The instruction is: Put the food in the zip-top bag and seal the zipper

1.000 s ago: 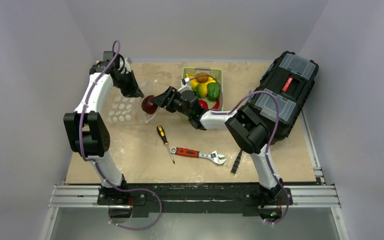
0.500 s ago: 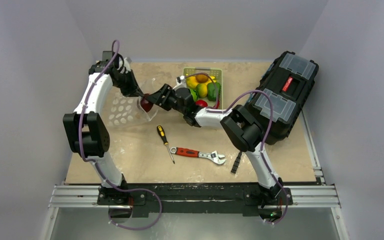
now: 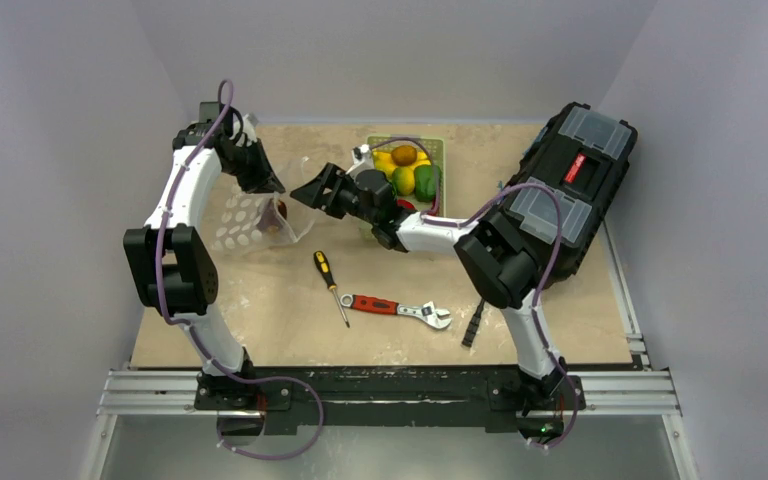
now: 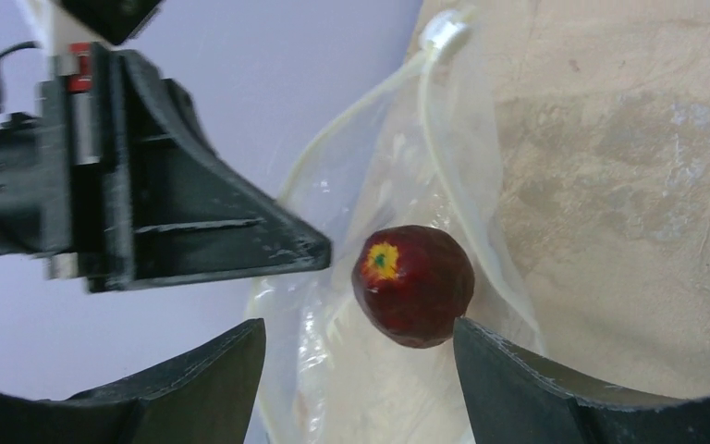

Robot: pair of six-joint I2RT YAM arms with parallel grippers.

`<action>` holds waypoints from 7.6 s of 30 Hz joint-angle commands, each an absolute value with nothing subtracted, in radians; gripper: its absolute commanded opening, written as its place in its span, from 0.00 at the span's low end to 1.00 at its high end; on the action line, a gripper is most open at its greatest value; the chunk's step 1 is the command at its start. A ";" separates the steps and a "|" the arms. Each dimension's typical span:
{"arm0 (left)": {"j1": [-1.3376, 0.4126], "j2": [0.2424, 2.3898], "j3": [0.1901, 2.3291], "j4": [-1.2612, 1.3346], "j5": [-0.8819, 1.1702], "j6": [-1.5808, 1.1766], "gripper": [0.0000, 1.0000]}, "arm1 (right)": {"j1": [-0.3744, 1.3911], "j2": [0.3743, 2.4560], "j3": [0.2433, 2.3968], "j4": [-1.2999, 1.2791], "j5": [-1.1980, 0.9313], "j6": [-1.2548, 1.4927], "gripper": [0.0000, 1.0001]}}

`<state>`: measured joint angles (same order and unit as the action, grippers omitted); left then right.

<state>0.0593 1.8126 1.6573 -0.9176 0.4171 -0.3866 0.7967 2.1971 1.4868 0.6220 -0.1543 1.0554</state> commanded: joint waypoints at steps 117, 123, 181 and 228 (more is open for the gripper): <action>0.074 1.709 1.654 -0.887 0.497 -0.414 0.00 | 0.775 2.134 1.710 0.182 -0.281 0.631 0.06; 0.081 1.680 1.644 -0.872 0.515 -0.424 0.00 | 0.775 2.185 1.759 0.196 -0.255 0.654 0.10; 0.102 1.693 1.631 -0.859 0.540 -0.439 0.00 | 0.686 1.832 1.525 -0.195 -0.062 0.384 0.85; 0.101 1.707 1.634 -0.863 0.542 -0.434 0.00 | 0.640 1.960 1.548 -0.317 0.206 0.278 0.37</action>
